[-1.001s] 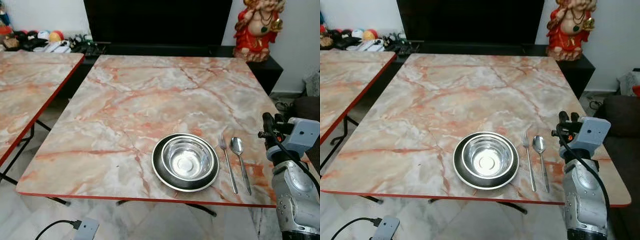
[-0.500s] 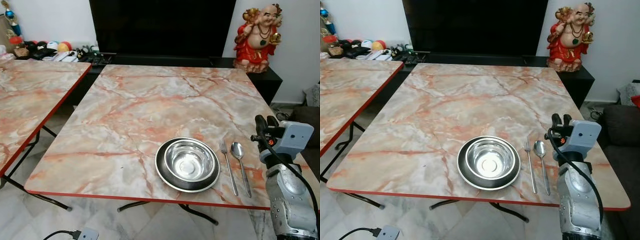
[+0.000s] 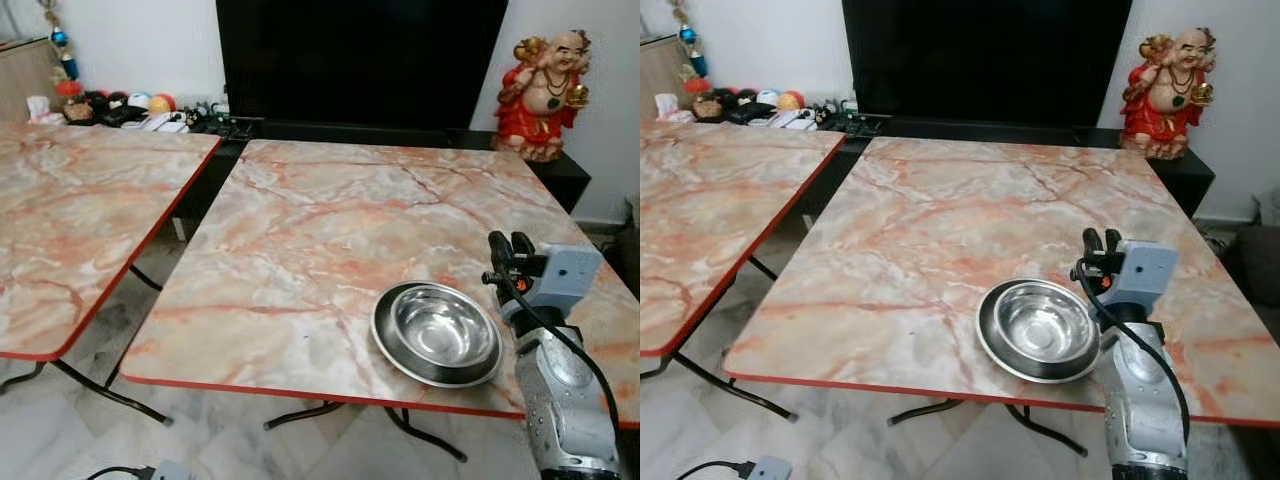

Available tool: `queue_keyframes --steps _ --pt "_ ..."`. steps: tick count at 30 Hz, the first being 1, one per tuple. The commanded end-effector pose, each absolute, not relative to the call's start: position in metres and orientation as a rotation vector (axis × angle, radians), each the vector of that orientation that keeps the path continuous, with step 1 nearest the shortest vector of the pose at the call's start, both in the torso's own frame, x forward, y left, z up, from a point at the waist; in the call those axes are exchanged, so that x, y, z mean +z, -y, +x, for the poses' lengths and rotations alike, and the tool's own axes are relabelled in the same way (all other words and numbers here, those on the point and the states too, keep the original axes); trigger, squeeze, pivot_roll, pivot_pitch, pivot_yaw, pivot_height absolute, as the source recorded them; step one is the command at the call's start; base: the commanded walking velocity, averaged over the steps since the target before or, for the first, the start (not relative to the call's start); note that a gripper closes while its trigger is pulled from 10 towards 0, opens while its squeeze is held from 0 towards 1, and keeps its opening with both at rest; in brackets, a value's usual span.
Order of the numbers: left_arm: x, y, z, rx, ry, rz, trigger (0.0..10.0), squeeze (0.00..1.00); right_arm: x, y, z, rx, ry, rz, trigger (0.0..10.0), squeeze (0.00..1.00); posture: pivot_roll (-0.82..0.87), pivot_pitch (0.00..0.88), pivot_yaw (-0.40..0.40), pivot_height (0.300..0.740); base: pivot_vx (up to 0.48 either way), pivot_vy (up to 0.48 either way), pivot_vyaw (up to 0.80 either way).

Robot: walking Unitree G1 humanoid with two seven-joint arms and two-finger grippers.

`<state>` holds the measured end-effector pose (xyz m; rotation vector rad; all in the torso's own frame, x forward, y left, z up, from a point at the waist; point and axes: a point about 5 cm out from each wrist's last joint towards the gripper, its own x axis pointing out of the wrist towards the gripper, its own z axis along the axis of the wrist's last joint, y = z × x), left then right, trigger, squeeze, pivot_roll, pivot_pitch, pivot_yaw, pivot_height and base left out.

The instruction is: Setting the table

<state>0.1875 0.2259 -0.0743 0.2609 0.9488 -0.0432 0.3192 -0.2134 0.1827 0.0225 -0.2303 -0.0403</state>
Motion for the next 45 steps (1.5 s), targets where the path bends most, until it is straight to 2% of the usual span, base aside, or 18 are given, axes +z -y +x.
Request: queue_keyframes --steps 1,7,18,23,45 --pt "-0.076 -0.222 0.186 -0.06 -0.961 0.26 10.0 0.0 0.185 0.217 0.317 -0.05 0.242 0.015 10.0 0.0 -0.08 0.0 0.008 0.74 0.0 0.48 0.0" --pt "-0.077 -0.221 0.185 -0.07 -0.96 0.262 10.0 0.0 0.185 0.212 0.319 -0.032 0.246 0.001 10.0 0.0 -0.08 0.0 0.008 0.74 0.0 0.48 0.0" --pt "-0.076 -0.221 0.186 -0.061 -0.956 0.253 10.0 0.0 0.188 0.204 0.319 -0.006 0.259 -0.019 10.0 0.0 -0.07 0.055 0.008 0.74 0.0 0.48 0.0" --pt "-0.077 -0.222 0.185 -0.059 -0.958 0.25 10.0 0.0 0.189 0.201 0.321 0.003 0.261 -0.031 10.0 0.0 -0.07 0.067 0.008 0.74 0.0 0.48 0.51" --pt "-0.076 -0.222 0.185 -0.058 -0.958 0.248 10.0 0.0 0.192 0.199 0.325 -0.034 0.275 0.055 10.0 0.0 -0.06 0.101 0.018 0.74 0.0 0.48 0.05"
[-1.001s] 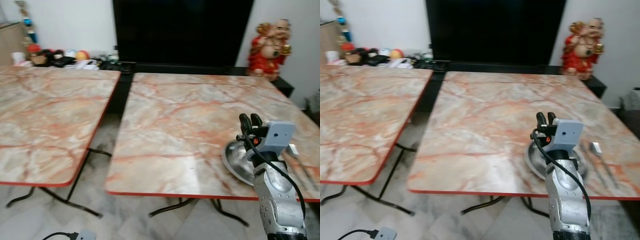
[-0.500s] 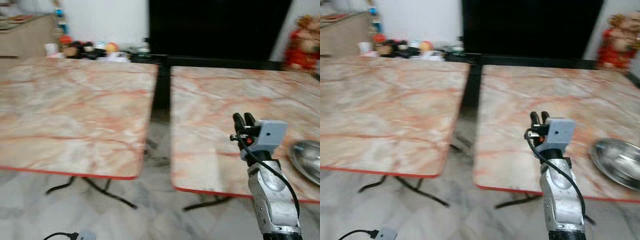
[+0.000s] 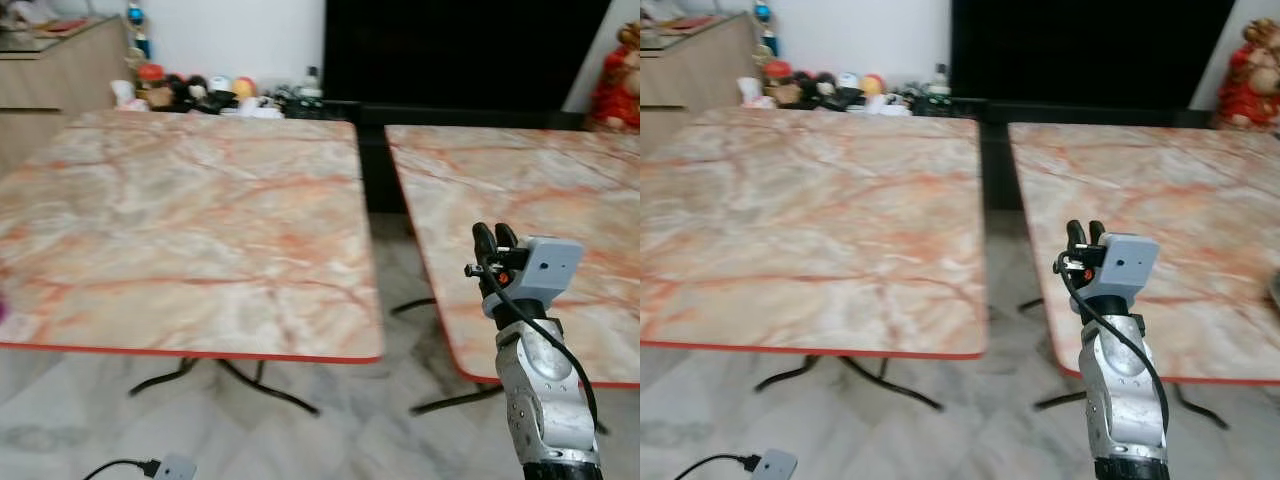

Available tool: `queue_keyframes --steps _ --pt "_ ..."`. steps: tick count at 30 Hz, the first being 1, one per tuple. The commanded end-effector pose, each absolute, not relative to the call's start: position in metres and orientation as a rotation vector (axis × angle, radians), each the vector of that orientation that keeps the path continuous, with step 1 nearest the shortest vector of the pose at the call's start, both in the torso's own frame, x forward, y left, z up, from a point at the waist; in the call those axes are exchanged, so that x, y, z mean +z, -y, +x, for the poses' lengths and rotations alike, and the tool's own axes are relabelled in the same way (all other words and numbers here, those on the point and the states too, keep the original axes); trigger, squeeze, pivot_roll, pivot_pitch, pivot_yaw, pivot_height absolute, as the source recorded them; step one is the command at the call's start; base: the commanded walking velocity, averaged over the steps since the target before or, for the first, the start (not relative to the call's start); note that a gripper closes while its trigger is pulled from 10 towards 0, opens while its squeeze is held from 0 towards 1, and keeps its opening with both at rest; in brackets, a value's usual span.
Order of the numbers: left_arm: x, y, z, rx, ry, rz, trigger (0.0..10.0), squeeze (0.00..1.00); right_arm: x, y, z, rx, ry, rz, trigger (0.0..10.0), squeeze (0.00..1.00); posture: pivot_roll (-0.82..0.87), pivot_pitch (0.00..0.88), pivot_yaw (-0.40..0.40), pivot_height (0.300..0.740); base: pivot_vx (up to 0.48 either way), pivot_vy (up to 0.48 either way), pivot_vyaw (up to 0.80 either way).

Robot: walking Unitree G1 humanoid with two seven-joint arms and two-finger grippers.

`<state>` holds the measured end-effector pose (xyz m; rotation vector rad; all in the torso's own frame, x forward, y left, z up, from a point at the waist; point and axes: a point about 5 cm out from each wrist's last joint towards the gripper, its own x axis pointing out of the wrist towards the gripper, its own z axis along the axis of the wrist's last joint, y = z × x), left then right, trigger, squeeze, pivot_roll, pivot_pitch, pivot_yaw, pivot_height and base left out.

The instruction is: Setting the table

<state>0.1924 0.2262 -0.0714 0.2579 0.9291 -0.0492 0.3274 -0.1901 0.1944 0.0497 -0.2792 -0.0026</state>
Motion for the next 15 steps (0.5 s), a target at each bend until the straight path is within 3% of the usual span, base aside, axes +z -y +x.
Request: queue_keyframes --steps 1,15 --pt "-0.0765 -0.2221 0.185 -0.058 -0.958 0.247 10.0 0.0 0.1935 0.1995 0.3255 -0.037 0.279 0.06 10.0 0.0 -0.06 0.101 0.018 0.74 0.0 0.48 0.0" --pt "-0.0771 -0.2228 0.1832 -0.06 -0.962 0.248 10.0 0.0 0.1948 0.1975 0.3261 -0.032 0.282 0.064 10.0 0.0 -0.06 0.128 0.02 0.74 0.0 0.48 0.0"
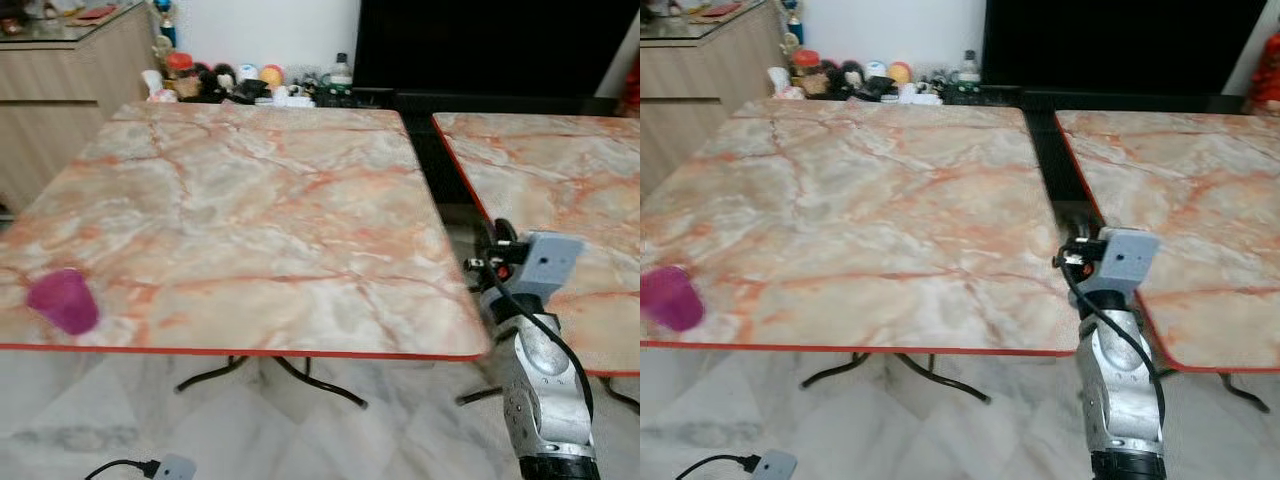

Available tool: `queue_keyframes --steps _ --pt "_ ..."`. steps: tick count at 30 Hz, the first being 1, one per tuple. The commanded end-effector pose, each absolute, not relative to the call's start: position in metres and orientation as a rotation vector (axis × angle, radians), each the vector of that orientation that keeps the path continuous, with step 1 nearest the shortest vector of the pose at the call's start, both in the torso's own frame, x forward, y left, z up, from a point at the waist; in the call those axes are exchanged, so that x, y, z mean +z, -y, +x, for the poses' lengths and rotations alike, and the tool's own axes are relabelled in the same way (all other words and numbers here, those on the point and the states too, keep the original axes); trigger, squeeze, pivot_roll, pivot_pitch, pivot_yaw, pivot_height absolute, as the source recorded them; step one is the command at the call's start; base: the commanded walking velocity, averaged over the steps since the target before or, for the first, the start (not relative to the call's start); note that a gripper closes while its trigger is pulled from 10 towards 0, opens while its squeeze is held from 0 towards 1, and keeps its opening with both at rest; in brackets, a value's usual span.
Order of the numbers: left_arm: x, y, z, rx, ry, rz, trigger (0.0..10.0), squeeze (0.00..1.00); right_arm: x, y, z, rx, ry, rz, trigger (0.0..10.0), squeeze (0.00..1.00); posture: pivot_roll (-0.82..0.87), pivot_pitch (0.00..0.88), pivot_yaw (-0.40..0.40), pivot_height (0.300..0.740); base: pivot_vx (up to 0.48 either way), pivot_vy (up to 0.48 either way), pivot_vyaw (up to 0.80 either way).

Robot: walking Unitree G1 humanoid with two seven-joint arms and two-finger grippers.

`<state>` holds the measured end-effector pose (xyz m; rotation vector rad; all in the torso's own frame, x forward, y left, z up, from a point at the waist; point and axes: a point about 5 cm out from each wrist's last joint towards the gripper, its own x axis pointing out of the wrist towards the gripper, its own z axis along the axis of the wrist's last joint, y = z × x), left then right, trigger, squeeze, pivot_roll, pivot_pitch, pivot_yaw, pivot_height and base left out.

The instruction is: Setting the table

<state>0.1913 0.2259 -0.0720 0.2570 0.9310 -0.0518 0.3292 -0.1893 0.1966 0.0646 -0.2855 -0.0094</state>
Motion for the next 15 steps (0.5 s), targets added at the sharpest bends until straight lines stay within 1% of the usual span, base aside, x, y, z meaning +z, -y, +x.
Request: queue_keyframes --steps 1,7,15 --pt "-0.0772 -0.2228 0.183 -0.061 -0.962 0.248 10.0 0.0 0.1945 0.1979 0.3258 -0.034 0.282 0.064 10.0 0.0 -0.06 0.128 0.02 0.74 0.0 0.48 0.0" --pt "-0.0776 -0.2217 0.1825 -0.067 -0.963 0.249 10.0 0.0 0.1966 0.2004 0.3256 -0.049 0.29 0.07 10.0 0.0 -0.07 0.135 0.025 0.74 0.0 0.48 0.0" --pt "-0.0776 -0.2206 0.1829 -0.07 -0.96 0.249 10.0 0.0 0.1951 0.1937 0.3258 -0.026 0.287 0.073 10.0 0.0 -0.05 0.131 0.02 0.74 0.0 0.48 0.0"
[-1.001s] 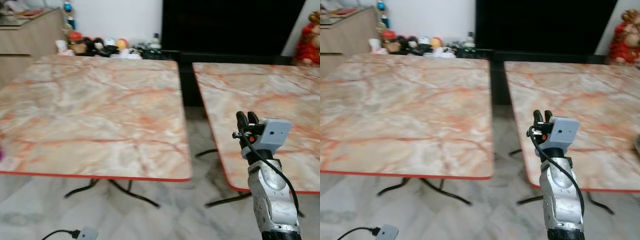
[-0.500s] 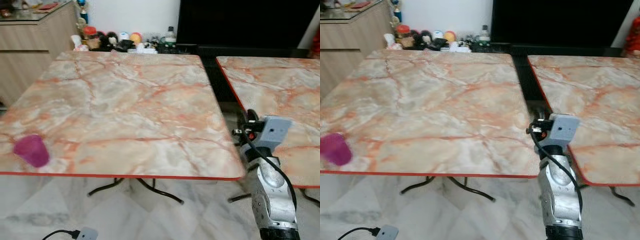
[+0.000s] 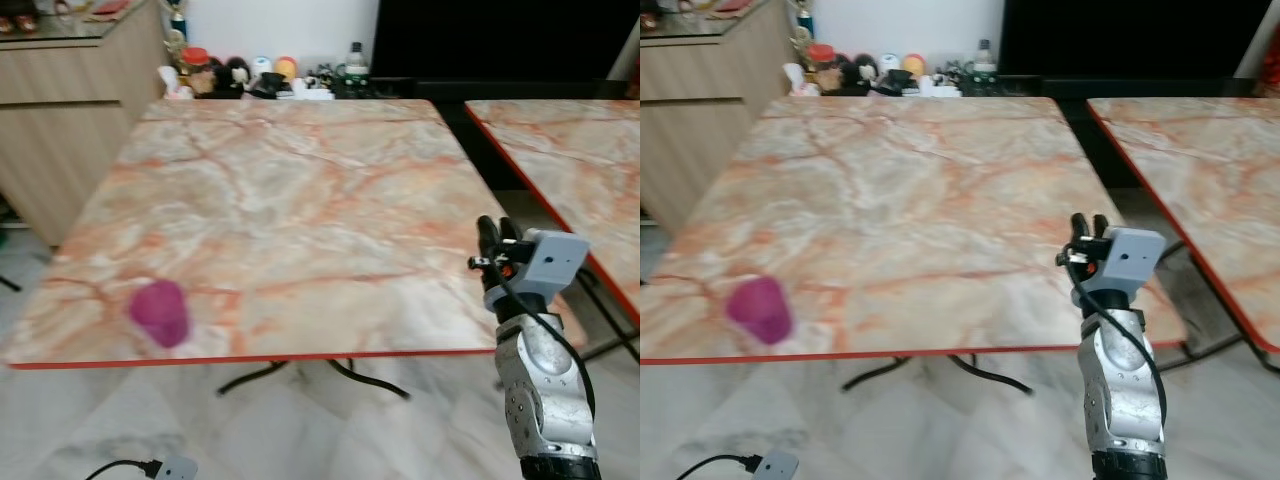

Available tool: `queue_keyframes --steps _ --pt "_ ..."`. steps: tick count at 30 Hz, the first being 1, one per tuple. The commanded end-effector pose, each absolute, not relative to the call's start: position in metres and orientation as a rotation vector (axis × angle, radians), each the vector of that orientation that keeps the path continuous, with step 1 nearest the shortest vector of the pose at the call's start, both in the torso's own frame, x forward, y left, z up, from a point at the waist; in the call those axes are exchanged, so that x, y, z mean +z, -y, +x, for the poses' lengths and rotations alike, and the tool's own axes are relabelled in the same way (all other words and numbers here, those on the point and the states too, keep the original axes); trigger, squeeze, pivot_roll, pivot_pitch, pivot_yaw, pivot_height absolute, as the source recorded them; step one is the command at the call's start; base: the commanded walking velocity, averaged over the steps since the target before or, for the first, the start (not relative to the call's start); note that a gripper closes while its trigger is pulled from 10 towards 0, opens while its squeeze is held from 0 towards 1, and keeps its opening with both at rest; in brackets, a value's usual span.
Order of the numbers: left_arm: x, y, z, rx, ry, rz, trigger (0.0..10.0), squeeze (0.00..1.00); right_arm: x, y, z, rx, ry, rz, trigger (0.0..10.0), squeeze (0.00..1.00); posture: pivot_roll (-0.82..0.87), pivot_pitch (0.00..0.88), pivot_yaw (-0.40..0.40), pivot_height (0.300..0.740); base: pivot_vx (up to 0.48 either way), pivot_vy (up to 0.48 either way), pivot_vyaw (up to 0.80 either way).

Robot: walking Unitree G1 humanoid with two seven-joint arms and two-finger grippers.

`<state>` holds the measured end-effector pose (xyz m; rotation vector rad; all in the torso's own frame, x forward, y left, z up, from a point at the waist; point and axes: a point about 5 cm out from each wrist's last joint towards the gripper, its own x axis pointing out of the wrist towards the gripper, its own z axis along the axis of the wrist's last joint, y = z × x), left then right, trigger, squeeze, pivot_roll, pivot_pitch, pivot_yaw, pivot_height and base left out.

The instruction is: Setting the table

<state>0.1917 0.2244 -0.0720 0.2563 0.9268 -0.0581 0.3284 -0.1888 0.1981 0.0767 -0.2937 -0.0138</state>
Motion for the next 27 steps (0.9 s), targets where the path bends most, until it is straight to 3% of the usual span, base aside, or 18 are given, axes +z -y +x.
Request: queue_keyframes --steps 1,17,27 --pt "-0.078 -0.22 0.182 -0.068 -0.96 0.247 10.0 0.0 0.193 0.191 0.326 -0.018 0.281 0.076 10.0 0.0 -0.04 0.129 0.019 0.74 0.0 0.48 0.0" --pt "-0.081 -0.218 0.177 -0.07 -0.968 0.243 10.0 0.0 0.202 0.186 0.33 0.006 0.311 0.074 10.0 0.0 -0.03 0.107 0.007 0.74 0.0 0.48 0.0" --pt "-0.081 -0.218 0.177 -0.079 -0.964 0.249 10.0 0.0 0.219 0.148 0.314 0.158 0.378 0.062 10.0 0.0 -0.03 0.102 0.009 0.74 0.0 0.48 0.0"
